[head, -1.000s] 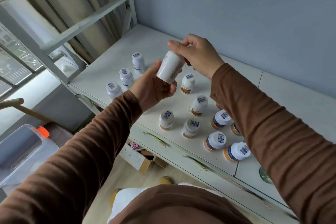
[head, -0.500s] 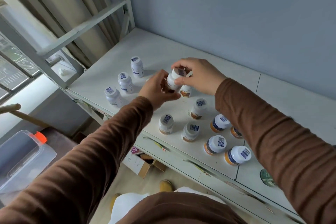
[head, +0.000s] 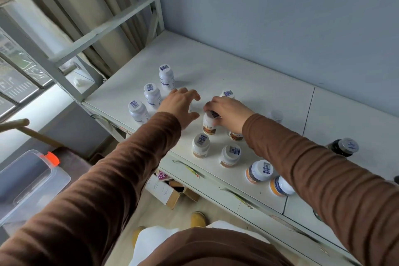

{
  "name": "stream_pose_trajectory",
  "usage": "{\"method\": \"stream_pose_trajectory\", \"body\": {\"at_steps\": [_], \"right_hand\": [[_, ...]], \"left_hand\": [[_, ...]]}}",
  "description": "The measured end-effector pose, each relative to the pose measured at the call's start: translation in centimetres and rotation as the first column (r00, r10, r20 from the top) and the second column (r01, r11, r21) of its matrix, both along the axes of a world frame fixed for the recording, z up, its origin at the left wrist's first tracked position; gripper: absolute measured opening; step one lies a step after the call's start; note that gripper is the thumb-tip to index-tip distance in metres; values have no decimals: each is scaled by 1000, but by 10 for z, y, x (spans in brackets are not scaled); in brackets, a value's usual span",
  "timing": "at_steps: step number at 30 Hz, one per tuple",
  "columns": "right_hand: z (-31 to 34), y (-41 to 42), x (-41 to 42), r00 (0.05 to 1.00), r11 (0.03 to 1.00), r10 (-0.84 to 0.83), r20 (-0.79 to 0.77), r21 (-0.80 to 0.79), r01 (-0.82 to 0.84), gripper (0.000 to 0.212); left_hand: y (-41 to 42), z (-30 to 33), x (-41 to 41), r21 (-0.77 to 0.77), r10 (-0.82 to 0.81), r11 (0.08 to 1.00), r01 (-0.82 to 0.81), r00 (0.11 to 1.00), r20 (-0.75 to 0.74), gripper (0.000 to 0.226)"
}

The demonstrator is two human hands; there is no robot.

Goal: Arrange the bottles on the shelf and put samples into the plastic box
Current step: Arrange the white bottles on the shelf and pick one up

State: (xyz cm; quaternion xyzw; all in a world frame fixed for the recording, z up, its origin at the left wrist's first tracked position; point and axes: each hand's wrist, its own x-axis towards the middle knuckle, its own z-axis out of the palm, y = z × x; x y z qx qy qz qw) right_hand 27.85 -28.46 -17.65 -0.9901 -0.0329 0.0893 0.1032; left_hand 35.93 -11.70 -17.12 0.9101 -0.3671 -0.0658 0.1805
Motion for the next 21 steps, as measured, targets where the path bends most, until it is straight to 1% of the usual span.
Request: {"method": "stream_pose_trajectory", "body": {"at_steps": [4, 6, 7, 9, 10, 11, 12, 13, 14, 17, 19, 21], "right_hand": [[-9, 1, -1, 1000, 999, 9, 9, -35, -9, 43], [-11, 0, -2, 1000, 999, 15, -24, -28, -15, 50], [-8, -1, -3, 998, 1000, 12, -63, -4, -13, 55], [4, -10, -5, 995, 992, -29, -94, 119, 40, 56], [12, -19, -4, 996, 978, -76, -51, 191, 85, 51], [19, -29, -2, 990, 960, -137, 25, 250, 126, 44], [25, -40, 1, 976, 949, -191, 99, 271, 158, 37], [28, -50, 5, 963, 948, -227, 142, 257, 186, 34], [28, -58, 9, 959, 954, -243, 148, 213, 209, 34], [13, -68, 23, 972, 972, -231, 37, 53, 229, 43], [1, -65, 28, 979, 979, -202, -15, -2, 202, 48], [-7, -61, 29, 982, 982, -187, -13, -31, 187, 48]], "left_hand": [[1, 0, -1, 5, -1, 1000, 1, 1000, 11, 43], [0, 0, 0, 16, -9, 1000, 9, 1000, 17, 42], [0, 0, 1, 23, -17, 1000, 16, 1000, 16, 41], [-3, 2, 2, 29, -29, 999, 29, 999, 16, 41], [-5, 4, 4, 29, -33, 999, 32, 999, 24, 41], [-8, 5, 6, 25, -34, 999, 34, 999, 35, 40], [-11, 7, 8, 20, -36, 999, 35, 998, 46, 40], [-15, 8, 10, 19, -39, 999, 38, 998, 53, 40], [-19, 9, 12, 28, -44, 999, 42, 997, 63, 41], [-33, 10, 14, 90, -61, 995, 53, 994, 94, 41], [-41, 8, 15, 115, -65, 992, 52, 991, 113, 41], [-45, 7, 15, 124, -62, 991, 47, 991, 118, 41]]}}
